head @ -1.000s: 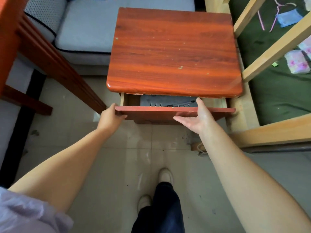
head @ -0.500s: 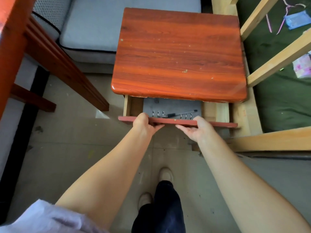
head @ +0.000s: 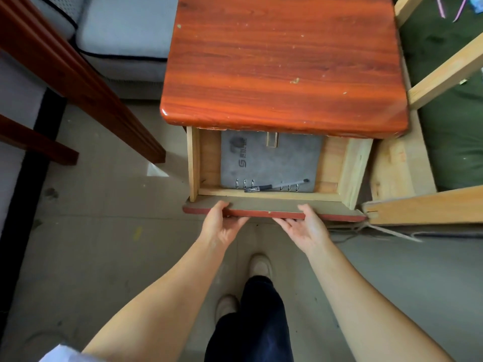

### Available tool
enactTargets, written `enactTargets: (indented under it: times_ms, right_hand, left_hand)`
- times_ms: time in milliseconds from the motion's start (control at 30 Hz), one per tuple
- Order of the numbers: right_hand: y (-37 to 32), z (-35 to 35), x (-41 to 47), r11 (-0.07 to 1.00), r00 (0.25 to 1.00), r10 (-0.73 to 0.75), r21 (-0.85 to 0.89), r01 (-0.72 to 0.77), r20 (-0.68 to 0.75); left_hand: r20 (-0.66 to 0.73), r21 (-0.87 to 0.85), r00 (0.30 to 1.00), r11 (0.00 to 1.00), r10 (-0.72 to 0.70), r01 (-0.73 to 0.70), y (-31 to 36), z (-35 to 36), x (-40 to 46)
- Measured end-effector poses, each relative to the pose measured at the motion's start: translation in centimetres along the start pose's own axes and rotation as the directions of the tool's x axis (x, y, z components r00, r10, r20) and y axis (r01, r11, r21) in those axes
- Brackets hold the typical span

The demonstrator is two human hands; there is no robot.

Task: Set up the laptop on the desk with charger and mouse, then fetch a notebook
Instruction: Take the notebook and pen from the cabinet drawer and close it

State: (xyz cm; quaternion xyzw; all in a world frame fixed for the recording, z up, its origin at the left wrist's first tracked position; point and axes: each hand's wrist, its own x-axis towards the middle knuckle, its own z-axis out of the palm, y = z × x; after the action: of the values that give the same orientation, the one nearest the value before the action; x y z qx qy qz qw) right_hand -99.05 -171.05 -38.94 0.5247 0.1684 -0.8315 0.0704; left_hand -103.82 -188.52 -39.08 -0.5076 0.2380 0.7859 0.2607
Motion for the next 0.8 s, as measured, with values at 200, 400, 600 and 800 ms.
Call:
enactTargets:
  times_ms: [200, 400, 600, 800]
  right_hand:
    - [-0.1, 0.5, -0.2, 0.999, 0.999, 0.037, -0.034, -0.038, -0.027]
    - [-2.5, 1.9, -5.0, 0.593, 0.984, 0.155, -0.788, -0.165, -0.089]
    - [-6.9, 6.1, -2.4, -0.218, 0.840, -0.429, -0.940, 0.261, 0.333]
    - [-5.3, 5.8, 2.7, -0.737, 0.838, -0.130, -0.617, 0.277, 0.531]
  left_hand:
    - [0.021, 0.095, 1.000, 0.995, -0.011, 0.009, 0.0, 0.4, -0.5]
    - [-0.043, 0.645, 0.994, 0.757, -0.096, 0.101, 0.9, 1.1, -5.3]
    - [0.251, 0.955, 0.867, 0.039, 0.430, -0.295, 4.3, 5.2, -4.3]
    - [0.235, 0.968, 0.764, -0.073, 0.601, -0.240, 4.8, 7.2, 1.1]
